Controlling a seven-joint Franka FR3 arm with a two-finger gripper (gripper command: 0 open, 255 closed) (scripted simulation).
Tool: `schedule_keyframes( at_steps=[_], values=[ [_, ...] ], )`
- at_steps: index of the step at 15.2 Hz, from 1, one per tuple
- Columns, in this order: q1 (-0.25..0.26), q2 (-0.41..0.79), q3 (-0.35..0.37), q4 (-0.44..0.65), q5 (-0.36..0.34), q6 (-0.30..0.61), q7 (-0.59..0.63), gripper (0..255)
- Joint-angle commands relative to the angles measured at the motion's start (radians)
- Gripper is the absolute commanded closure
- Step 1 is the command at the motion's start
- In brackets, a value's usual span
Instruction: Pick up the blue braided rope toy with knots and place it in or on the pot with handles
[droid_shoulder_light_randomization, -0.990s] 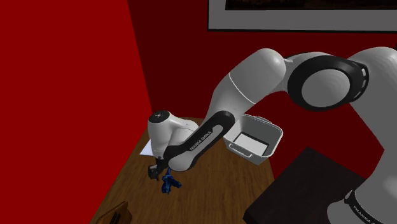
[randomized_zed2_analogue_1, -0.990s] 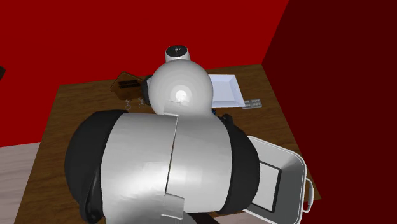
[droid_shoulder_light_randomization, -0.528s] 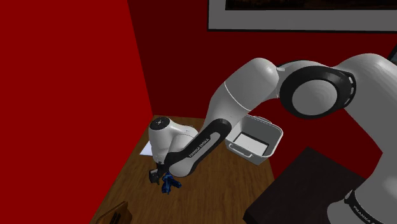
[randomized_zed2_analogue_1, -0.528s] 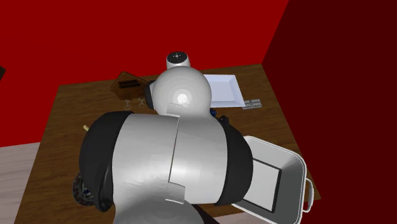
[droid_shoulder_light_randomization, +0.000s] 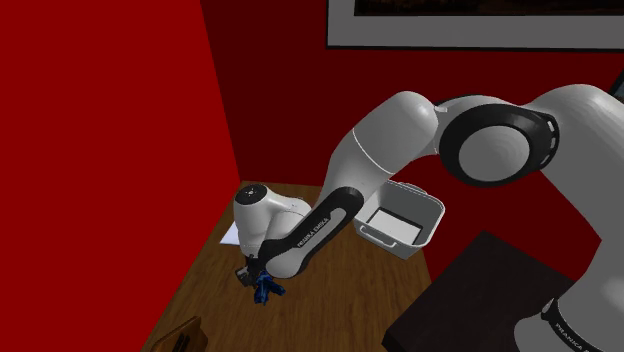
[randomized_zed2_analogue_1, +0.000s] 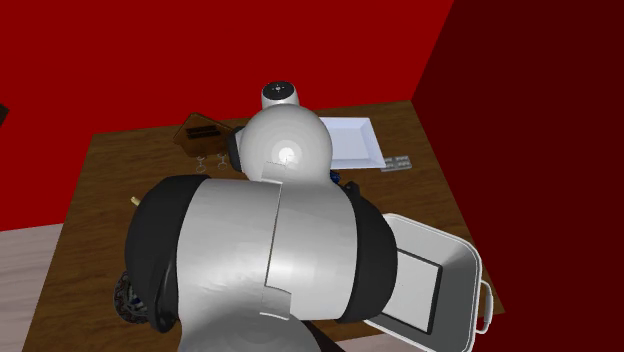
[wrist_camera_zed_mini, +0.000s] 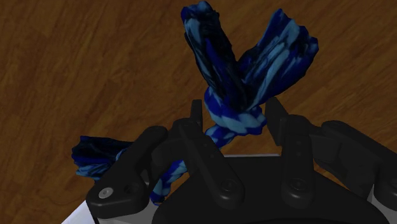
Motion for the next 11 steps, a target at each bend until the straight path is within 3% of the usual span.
schedule_keyframes(
  at_steps=[1, 11],
  values=[
    [0.000, 0.000, 0.000, 0.000, 0.000, 0.000, 0.000, 255],
    [-0.008, -0.045, 0.010, -0.021, 0.008, -0.024, -0.004, 255]
  ],
)
